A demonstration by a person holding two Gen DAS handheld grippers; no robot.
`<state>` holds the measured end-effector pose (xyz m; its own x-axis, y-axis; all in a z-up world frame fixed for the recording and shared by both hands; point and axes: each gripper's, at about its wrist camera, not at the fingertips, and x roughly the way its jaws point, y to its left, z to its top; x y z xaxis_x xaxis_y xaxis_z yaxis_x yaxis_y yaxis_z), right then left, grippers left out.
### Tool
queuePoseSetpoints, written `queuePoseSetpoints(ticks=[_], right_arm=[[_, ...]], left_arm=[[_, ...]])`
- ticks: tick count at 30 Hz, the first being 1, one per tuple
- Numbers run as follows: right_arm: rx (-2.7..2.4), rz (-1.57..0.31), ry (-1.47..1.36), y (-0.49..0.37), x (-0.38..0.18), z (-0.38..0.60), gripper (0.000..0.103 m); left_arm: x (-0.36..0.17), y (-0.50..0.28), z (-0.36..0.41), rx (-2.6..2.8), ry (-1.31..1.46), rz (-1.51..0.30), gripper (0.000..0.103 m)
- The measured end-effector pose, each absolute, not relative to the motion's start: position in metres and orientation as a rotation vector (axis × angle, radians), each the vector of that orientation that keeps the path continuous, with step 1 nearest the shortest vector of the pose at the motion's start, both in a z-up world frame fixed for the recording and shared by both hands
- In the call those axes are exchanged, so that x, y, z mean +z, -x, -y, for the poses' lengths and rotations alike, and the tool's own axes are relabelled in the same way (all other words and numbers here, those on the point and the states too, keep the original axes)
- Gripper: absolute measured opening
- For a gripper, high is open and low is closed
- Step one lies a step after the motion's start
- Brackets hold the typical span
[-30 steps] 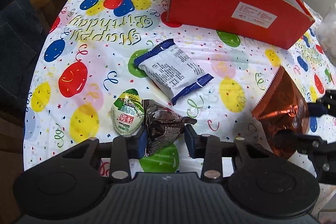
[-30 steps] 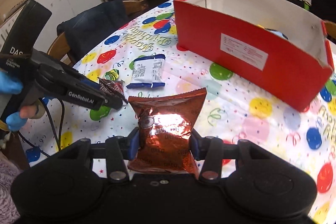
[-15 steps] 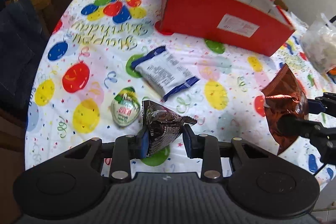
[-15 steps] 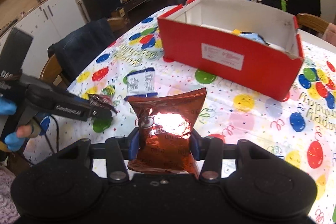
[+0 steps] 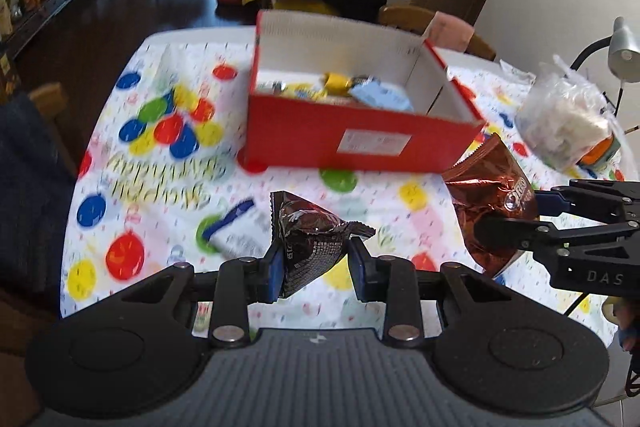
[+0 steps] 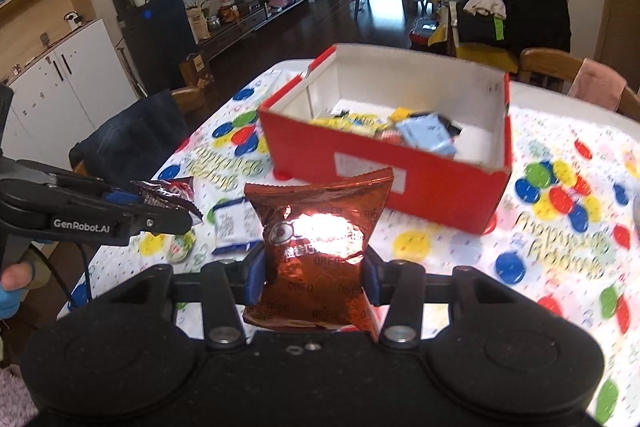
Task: Organize snacks
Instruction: 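Lift both held snacks and carry them over the red box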
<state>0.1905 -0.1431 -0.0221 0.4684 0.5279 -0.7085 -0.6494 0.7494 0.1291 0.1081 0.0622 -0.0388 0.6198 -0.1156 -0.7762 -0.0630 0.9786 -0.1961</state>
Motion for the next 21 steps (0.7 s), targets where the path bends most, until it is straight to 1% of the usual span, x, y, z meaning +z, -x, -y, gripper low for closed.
queuePoseSetpoints(ticks=[11,21], right_arm=[[0.667,-0.728,0.178,-0.248,0.009,0.149,0.046],[0.627,-0.731,0.169,-0.307,0.013,0.147,0.046]], left_arm=[[0.008,-0.161,-0.057,-0.020,0.160,-0.812,0.032],[0.020,-0.220,-0.051,0.009,0.135,-0.820,0.032]])
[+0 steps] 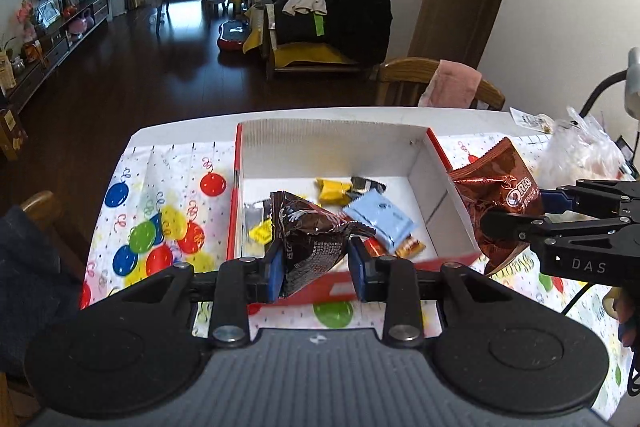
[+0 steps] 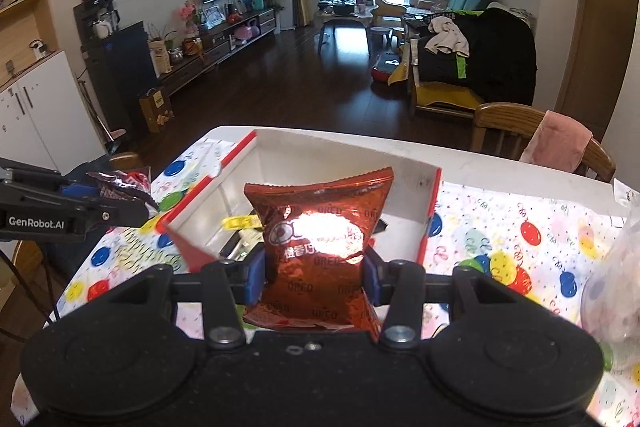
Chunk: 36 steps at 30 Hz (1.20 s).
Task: Organize snacks
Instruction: 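Lift both held snacks and carry them over the red box, then open both grippers to drop the candy and chip bag into the box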
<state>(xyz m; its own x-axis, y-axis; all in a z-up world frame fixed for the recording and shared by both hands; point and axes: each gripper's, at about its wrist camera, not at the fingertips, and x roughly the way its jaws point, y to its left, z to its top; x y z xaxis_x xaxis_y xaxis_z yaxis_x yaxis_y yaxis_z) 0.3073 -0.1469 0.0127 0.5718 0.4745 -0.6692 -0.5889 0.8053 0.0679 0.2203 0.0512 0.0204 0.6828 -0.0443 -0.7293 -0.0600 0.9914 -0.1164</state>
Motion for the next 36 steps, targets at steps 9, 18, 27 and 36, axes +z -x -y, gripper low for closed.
queuePoseSetpoints(ticks=[9,18,27,36], right_arm=[[0.606,-0.791,0.196,-0.357,-0.003,0.139,0.046],[0.581,-0.891,0.259,-0.404,-0.034,0.117,0.046],[0.604,-0.967,0.291,-0.433,-0.060,0.092,0.046],[0.630,-0.994,0.305,-0.442,-0.069,0.076,0.045]], left_arm=[[0.010,-0.275,-0.049,0.041,0.120,-0.883,0.032],[-0.014,-0.331,-0.050,0.063,0.100,-1.016,0.032],[-0.046,-0.376,-0.052,0.076,0.104,-1.139,0.032],[-0.073,-0.402,-0.046,0.065,0.054,-1.240,0.033]])
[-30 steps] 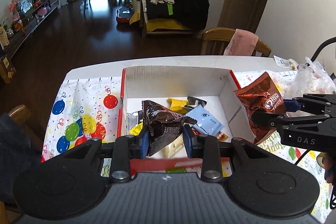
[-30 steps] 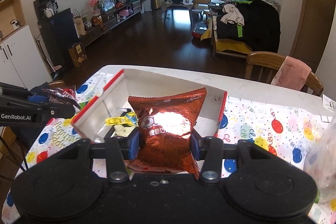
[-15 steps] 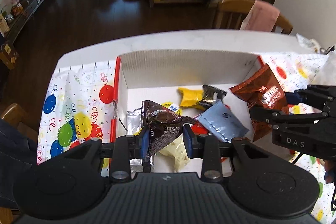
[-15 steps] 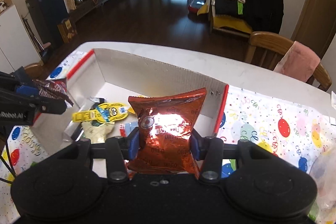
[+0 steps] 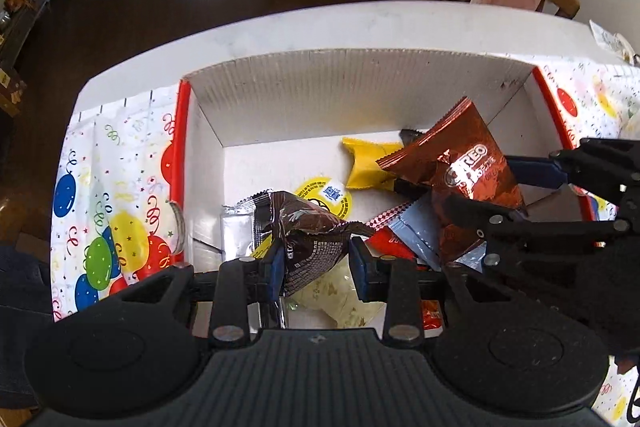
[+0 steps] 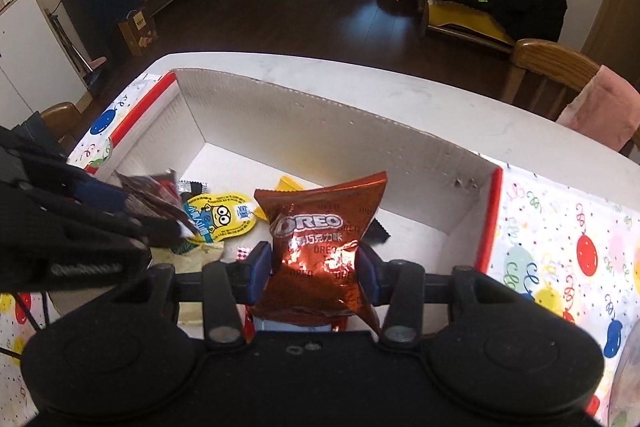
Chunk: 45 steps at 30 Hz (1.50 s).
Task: Organize snacks
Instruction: 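Open both grippers to drop the candy and chip bag into the box, then withdraw both grippers from the box toward the last two snacks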
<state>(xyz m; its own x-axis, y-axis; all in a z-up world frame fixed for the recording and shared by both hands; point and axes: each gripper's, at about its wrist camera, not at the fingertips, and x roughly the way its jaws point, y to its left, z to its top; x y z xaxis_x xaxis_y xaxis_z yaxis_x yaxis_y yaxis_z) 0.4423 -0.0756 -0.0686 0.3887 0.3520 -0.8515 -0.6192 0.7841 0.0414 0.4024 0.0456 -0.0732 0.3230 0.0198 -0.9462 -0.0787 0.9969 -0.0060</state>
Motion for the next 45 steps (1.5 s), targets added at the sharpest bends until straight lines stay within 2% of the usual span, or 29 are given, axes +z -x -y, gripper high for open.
queuePoseSetpoints(ticks=[4,11,15,27,35,41,45], right_arm=[[0.630,-0.996,0.344,-0.442,-0.070,0.071,0.047],[0.620,-0.985,0.349,-0.441,-0.071,0.073,0.059],[0.618,-0.977,0.329,-0.440,-0.067,0.079,0.063],[0.635,-0.924,0.267,-0.412,-0.040,0.095,0.080],[0.643,-0.881,0.226,-0.384,-0.016,0.104,0.086],[0.655,-0.848,0.197,-0.360,0.001,0.108,0.087],[0.672,-0.828,0.183,-0.342,0.010,0.109,0.088]], left_arm=[[-0.081,-0.411,-0.046,0.063,0.050,-1.277,0.033],[-0.084,-0.415,-0.040,0.057,0.003,-1.295,0.034],[-0.082,-0.413,-0.043,0.064,0.010,-1.279,0.049],[-0.055,-0.380,-0.048,0.053,0.037,-1.152,0.054],[-0.025,-0.346,-0.053,0.056,0.054,-1.056,0.057],[-0.003,-0.314,-0.057,0.050,0.066,-0.985,0.058],[0.010,-0.291,-0.062,0.041,0.073,-0.935,0.064]])
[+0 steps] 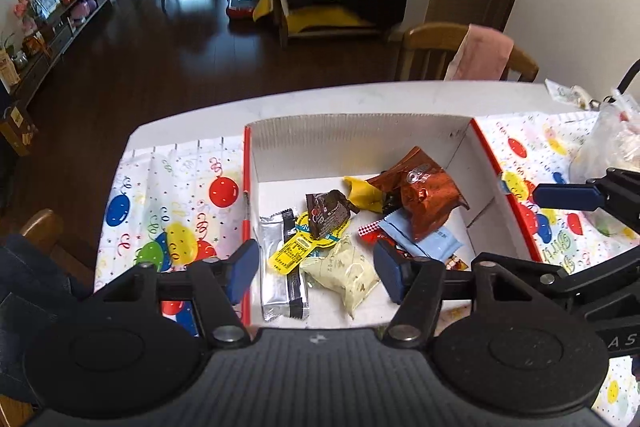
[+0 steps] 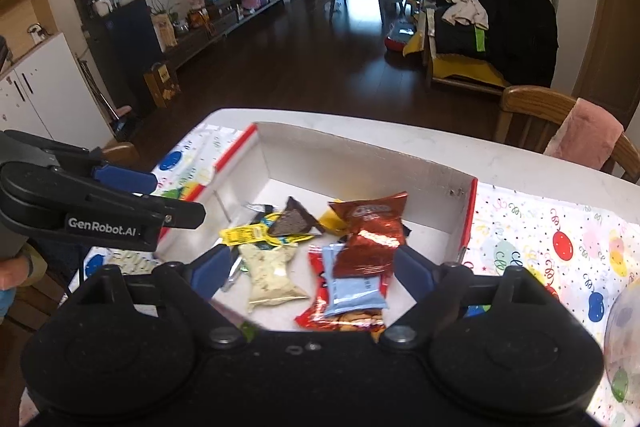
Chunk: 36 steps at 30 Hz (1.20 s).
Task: Organize snacks
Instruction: 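Withdraw both grippers from the box toward the last two snacks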
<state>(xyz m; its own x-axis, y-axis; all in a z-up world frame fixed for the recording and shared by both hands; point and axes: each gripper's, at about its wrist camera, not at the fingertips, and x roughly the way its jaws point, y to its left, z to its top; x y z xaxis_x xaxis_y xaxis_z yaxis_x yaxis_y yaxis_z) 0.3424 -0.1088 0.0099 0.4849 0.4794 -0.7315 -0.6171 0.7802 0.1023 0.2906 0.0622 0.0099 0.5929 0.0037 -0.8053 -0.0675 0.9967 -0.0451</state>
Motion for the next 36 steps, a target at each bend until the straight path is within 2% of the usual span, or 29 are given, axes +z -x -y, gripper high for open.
queuePoseSetpoints(ticks=[8,11,17,36], right_arm=[[0.702,-0.800,0.155,-0.309,0.022,0.104,0.089],[0.715,-0.785,0.140,-0.296,0.025,0.104,0.100],[0.746,-0.775,0.156,-0.272,0.021,0.102,0.101],[0.814,-0.857,0.203,-0.215,-0.041,0.074,0.103]], left_arm=[[0.032,-0.244,-0.071,0.033,0.061,-0.854,0.068],[0.036,-0.228,-0.077,0.033,0.072,-0.840,0.070],[0.036,-0.191,-0.089,0.033,0.082,-0.807,0.080],[-0.051,-0.098,-0.114,0.168,0.123,-0.911,0.081]])
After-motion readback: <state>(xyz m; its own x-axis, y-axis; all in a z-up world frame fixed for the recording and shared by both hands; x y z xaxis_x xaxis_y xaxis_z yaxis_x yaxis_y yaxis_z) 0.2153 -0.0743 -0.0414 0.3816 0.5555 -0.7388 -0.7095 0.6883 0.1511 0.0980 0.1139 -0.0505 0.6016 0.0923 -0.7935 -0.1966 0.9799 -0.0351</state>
